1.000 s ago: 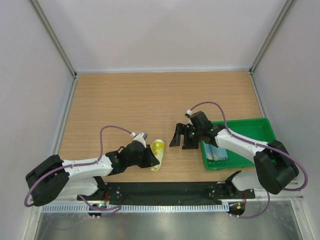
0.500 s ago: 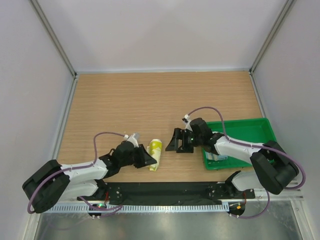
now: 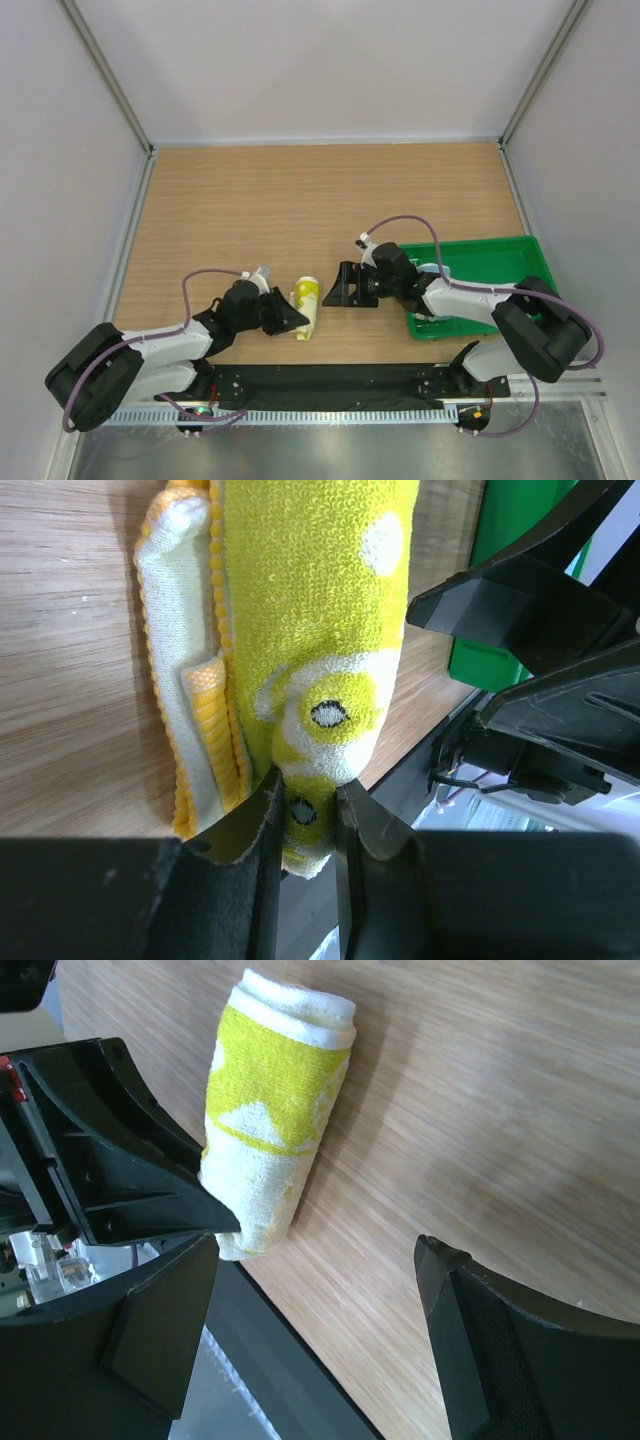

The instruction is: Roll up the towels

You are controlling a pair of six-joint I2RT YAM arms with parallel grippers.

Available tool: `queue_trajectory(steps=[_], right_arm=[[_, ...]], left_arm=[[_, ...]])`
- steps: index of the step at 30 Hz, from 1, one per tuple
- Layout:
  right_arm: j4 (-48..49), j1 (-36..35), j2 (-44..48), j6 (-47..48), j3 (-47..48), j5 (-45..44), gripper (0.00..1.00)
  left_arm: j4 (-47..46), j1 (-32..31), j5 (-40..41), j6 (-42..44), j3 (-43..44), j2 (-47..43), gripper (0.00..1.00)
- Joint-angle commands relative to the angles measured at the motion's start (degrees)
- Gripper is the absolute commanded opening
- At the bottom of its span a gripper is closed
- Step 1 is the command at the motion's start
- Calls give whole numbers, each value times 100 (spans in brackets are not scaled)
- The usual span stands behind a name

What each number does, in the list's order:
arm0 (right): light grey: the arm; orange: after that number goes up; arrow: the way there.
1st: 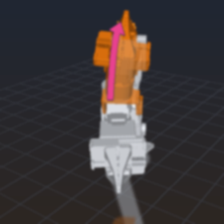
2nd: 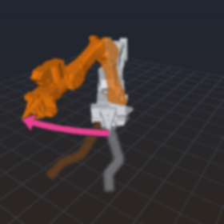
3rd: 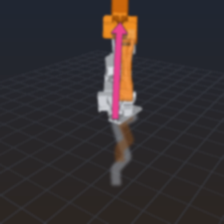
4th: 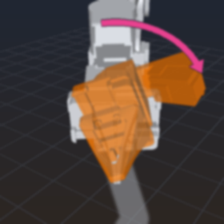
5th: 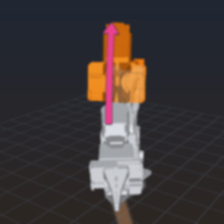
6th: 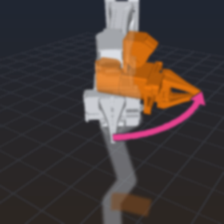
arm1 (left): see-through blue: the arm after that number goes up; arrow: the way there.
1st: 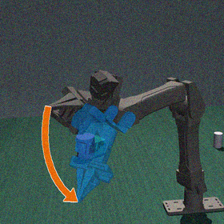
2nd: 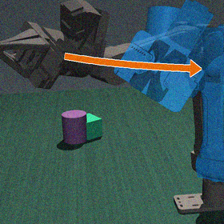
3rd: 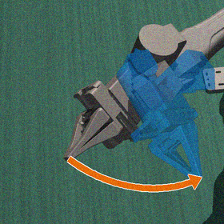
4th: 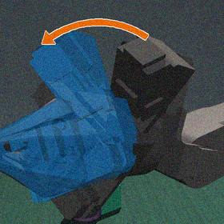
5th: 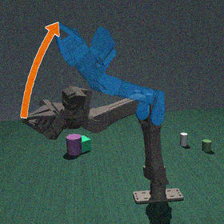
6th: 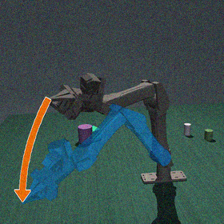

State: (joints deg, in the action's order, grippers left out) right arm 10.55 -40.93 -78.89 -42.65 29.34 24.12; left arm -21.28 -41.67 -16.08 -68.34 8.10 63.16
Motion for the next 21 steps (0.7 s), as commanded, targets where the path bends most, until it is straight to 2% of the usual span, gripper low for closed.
queue_trajectory(steps=[1,11,21], right_arm=[[588,-64,-318,-50,28,-162,87],[914,-521,-1180,-32,493,-346,87],[1160,-697,-1611,-50,634,-320,84]], left_arm=[[150,168,-132,-180,-115,153,0],[544,572,-291,-549,-291,443,0],[818,853,-282,-821,-511,873,0]])
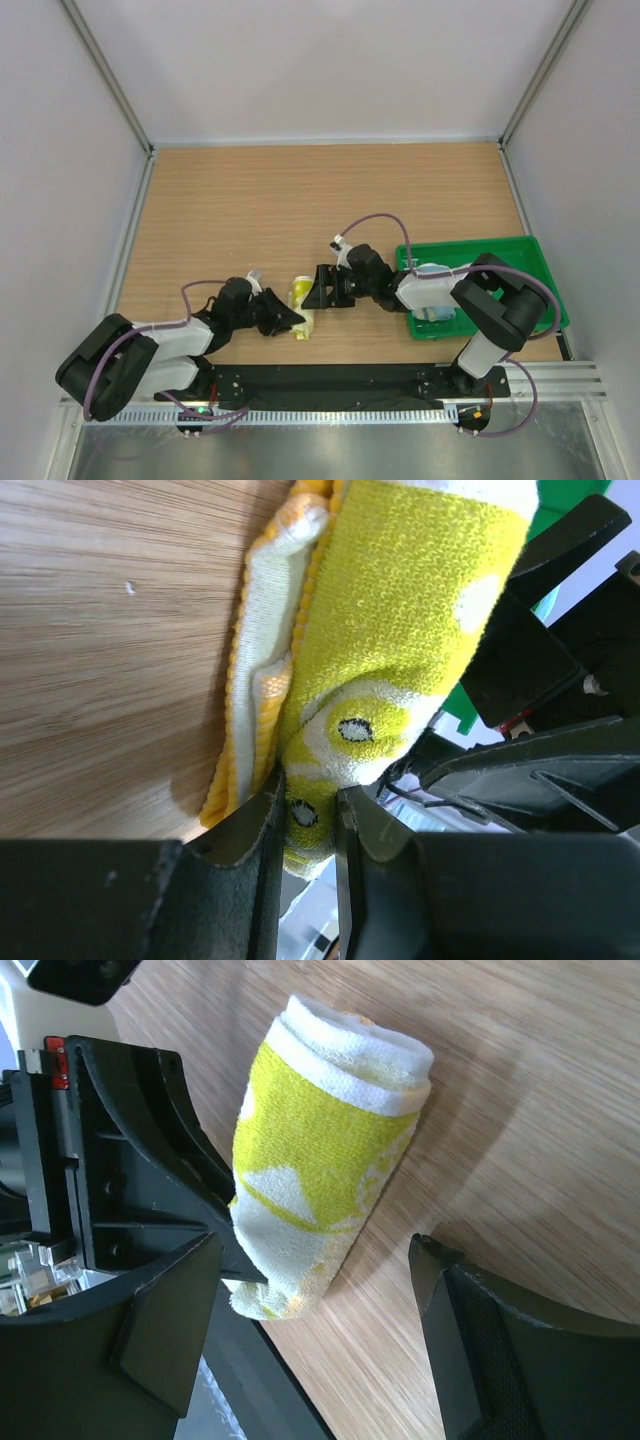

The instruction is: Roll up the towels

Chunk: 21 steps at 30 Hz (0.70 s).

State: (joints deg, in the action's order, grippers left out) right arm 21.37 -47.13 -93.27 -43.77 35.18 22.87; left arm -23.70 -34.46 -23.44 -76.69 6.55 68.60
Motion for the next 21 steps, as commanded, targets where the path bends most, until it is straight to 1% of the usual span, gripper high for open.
queue_trajectory(steps=[1,4,10,16,21], right_arm=[[113,-85,-226,44,50,-169,82],[315,-138,-366,9,24,-117,80],[701,-243,-542,-53,-90,-38,77],[1027,-261,-551,-97,-318,7,77],[1642,-261,-735,-281,-521,76,77]], left_arm=[[1070,150,455,5,-399,356,0],[1008,229,428,-39,-505,505,0],[815,352,340,-118,-619,699,0],[762,493,191,-127,-619,708,0],[771,580,103,-75,-620,690,0]])
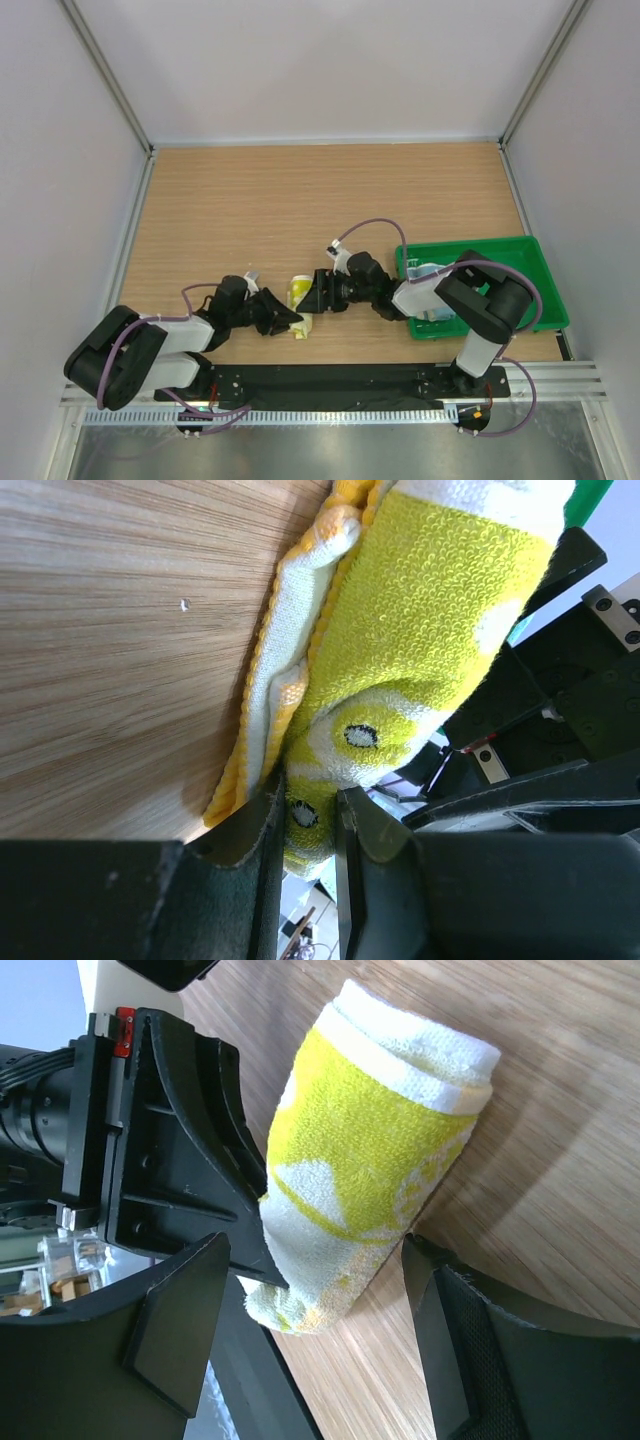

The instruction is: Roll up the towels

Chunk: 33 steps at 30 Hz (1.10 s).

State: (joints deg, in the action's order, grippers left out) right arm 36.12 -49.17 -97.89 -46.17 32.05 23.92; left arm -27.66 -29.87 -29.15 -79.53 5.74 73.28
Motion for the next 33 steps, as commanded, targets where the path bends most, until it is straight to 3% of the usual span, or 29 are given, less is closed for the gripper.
queue_trajectory(steps=[1,8,14,17,23,24,25,33], right_arm=[[385,-58,-318,-93,-226,-2,77],[1309,-58,-819,-392,-287,86,70],[1600,-58,-1171,-498,-182,69,53],[1661,-58,-1294,-524,-156,51,38],[1785,-67,-1417,-568,-173,-10,17],[1793,-67,-1426,-577,-164,-10,7],[1793,-67,-1418,-568,-156,-19,2],[1574,-75,-1373,-524,-120,-186,1]], left_arm=[[1158,130,673,209,-539,240,0],[1193,218,568,262,-547,284,0],[1263,227,542,324,-539,231,0],[1307,244,533,368,-530,231,0],[1307,271,506,490,-521,249,0],[1307,271,498,517,-521,240,0],[1316,271,498,526,-521,231,0],[1886,271,585,850,-284,-58,11]])
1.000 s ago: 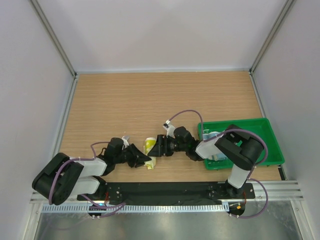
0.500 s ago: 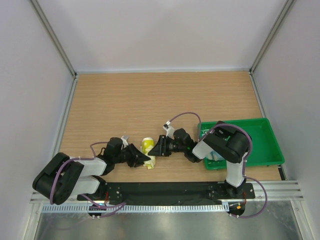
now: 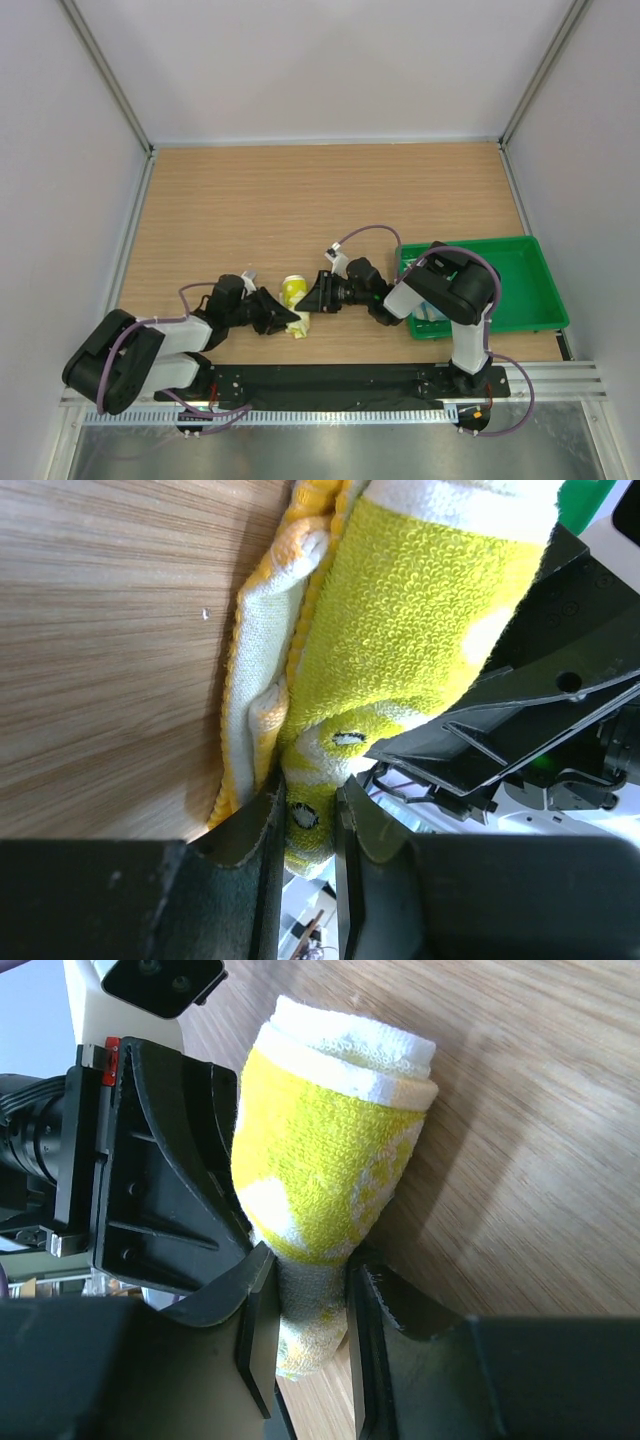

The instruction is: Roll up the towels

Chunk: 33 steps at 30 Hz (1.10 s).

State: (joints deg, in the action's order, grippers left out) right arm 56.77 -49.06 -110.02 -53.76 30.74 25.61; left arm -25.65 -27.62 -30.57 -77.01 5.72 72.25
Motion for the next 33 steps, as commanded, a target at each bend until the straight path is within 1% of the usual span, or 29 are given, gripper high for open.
queue_trajectory(steps=[1,4,5,7,9,14,18,21,23,28,31,33], right_arm=[[-527,-86,-178,260,46,-354,1],[-755,-86,-161,331,151,-354,1],[-808,-78,-143,366,160,-372,1],[-1000,-86,-64,392,186,-424,1],[-1115,-95,68,419,195,-504,1],[-1581,-86,366,524,274,-627,1],[-2055,-95,612,673,371,-723,1],[-2310,-95,683,726,468,-759,1],[-2398,-95,736,761,538,-785,1],[-2978,-95,1016,945,722,-925,1],[-3356,-104,1166,1051,837,-1066,1],[-3671,-104,1307,1165,916,-1136,1]], left_arm=[[1877,46,762,635,-247,-43,12],[2195,46,912,723,-185,-517,21],[2413,46,938,749,-176,-641,27],[2712,46,1035,854,-97,-1017,36],[3213,46,1122,968,60,-1291,39],[4066,46,1334,1276,403,-2160,49],[4848,46,1492,1461,711,-2663,53],[5113,37,1519,1575,905,-2970,57],[5079,46,1431,1549,888,-3093,58],[4938,46,1317,1654,879,-3305,61],[4938,46,1185,1777,1176,-3314,62],[5270,46,1315,1926,1676,-3322,64]])
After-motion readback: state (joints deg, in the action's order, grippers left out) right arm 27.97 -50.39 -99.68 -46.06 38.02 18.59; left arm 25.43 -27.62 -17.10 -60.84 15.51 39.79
